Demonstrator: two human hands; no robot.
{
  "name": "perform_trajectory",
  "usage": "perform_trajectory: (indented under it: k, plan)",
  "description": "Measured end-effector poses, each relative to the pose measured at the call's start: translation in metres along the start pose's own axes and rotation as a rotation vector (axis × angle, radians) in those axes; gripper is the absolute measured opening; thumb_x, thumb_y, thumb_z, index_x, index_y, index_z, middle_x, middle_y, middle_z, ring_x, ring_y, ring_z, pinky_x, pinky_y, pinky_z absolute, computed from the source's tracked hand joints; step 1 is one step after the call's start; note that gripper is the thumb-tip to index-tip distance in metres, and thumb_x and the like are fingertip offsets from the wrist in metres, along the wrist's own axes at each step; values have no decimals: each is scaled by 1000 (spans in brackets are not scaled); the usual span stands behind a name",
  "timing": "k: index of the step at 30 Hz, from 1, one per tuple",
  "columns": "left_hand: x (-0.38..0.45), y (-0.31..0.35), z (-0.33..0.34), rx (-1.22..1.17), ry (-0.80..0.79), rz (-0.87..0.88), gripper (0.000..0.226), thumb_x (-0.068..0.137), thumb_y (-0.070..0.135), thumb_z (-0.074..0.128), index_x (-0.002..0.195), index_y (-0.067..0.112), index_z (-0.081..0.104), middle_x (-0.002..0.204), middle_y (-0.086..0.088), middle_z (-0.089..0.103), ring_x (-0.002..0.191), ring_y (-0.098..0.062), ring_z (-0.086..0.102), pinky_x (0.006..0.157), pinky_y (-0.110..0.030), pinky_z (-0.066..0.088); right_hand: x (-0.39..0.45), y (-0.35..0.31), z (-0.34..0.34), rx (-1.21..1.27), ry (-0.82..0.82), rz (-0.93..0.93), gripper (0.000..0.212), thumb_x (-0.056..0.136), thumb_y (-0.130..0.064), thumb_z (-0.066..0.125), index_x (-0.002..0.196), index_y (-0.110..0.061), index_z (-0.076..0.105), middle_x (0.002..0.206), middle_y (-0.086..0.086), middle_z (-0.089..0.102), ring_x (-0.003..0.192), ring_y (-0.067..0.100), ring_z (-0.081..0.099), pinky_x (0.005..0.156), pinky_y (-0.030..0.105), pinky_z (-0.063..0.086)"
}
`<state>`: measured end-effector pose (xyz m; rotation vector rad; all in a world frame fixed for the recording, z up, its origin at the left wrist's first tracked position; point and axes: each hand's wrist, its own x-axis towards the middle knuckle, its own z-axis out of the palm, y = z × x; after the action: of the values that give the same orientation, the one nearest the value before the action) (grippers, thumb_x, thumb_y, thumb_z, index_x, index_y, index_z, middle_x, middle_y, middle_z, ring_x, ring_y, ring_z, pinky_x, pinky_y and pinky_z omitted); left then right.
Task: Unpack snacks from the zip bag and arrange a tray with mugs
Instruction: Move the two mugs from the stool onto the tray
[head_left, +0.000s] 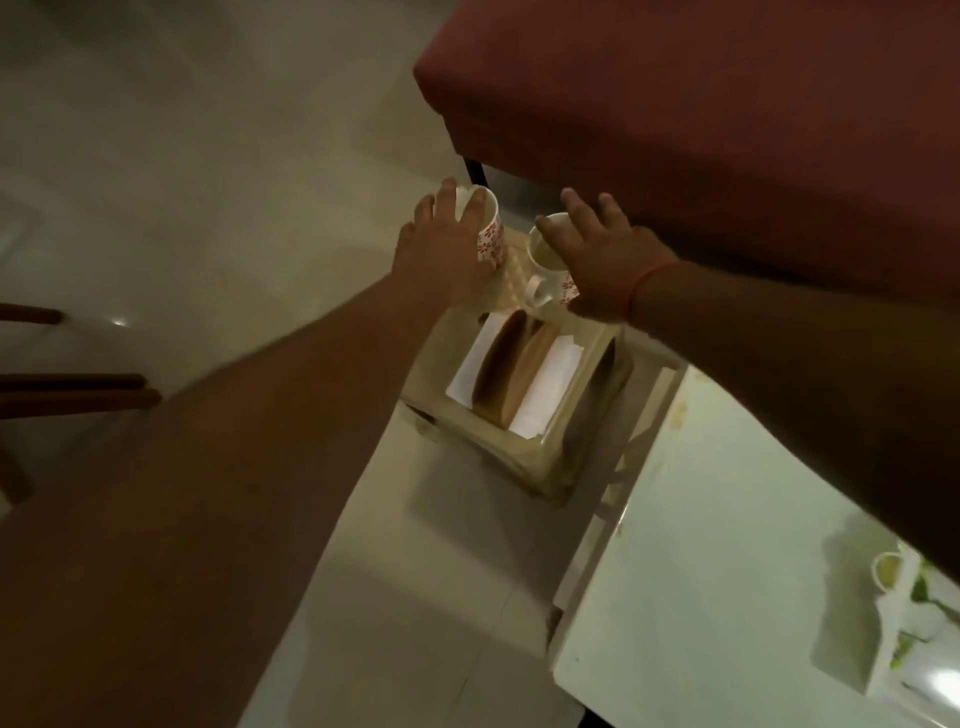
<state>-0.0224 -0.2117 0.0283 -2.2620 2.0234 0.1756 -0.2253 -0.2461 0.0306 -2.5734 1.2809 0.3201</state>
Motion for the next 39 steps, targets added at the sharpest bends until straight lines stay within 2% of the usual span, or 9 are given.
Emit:
perform_trajectory:
  k: [3, 6, 9, 12, 19, 23, 30, 36, 39]
  plan:
    - [26, 2, 9, -137, -107, -63, 87, 89, 48, 61, 155, 25, 9, 162, -17, 4, 147, -44, 8, 114, -55, 25, 24, -7, -5, -38, -142, -21, 103, 84, -22, 74, 157, -33, 3, 166, 11, -5, 150, 43, 5, 118, 56, 22]
    - [42, 13, 4, -136, -122, -35, 85, 91, 37, 62, 155, 17, 10, 159, -19, 18, 146, -42, 13, 116, -50, 19, 35, -8, -6, 25, -128, 19, 98, 82, -7, 71, 155, -39, 14, 161, 11, 11, 141, 45, 25, 109, 53, 40]
    - [50, 14, -1, -93, -111, -62, 69, 95, 27, 59, 152, 16, 22, 149, -19, 31, 135, -41, 29, 108, -48, 32, 38, -8, -4, 57, -105, 29, 95, 80, -4, 71, 152, -42, 21, 157, 11, 16, 136, 44, 31, 102, 52, 47]
    - [54, 12, 4, -78, -90, -90, 64, 89, 33, 65, 145, 24, 35, 141, -19, 33, 126, -44, 37, 98, -51, 42, 35, -4, -1, 100, -38, 22, 90, 80, -4, 71, 149, -41, 28, 151, 13, 23, 129, 43, 37, 97, 50, 50]
    - [41, 67, -13, 106, 72, 160, 68, 78, 38, 75, 136, 27, 41, 131, -16, 38, 114, -41, 43, 78, -48, 52, -30, 41, 21, 323, 208, 173, 89, 76, -18, 80, 147, -34, 29, 146, 12, 26, 121, 38, 44, 99, 48, 50]
    - [32, 137, -36, 150, 132, 315, 68, 78, 37, 74, 136, 28, 39, 130, -16, 38, 112, -40, 44, 78, -49, 54, -103, 86, 26, 466, 311, 384, 83, 74, -21, 83, 141, -32, 36, 139, 13, 31, 116, 39, 48, 97, 50, 52]
    - [-26, 308, -53, 116, 62, 557, 73, 76, 34, 77, 138, 30, 39, 134, -14, 38, 117, -40, 42, 81, -51, 53, -270, 166, 52, 495, 314, 682, 76, 70, -19, 82, 134, -30, 42, 132, 14, 37, 106, 41, 52, 94, 48, 52]
    - [-116, 457, -31, 132, 38, 817, 61, 82, 36, 70, 135, 29, 41, 127, -11, 38, 108, -36, 43, 70, -45, 55, -421, 207, 110, 414, 245, 772, 75, 74, -19, 68, 140, -31, 35, 128, 10, 42, 101, 32, 45, 79, 39, 44]
    - [-157, 518, -13, 187, 21, 961, 62, 82, 38, 70, 135, 29, 39, 130, -12, 38, 109, -35, 43, 70, -45, 57, -469, 213, 146, 368, 175, 782, 72, 72, -23, 64, 136, -31, 33, 124, 9, 51, 105, 33, 47, 84, 42, 47]
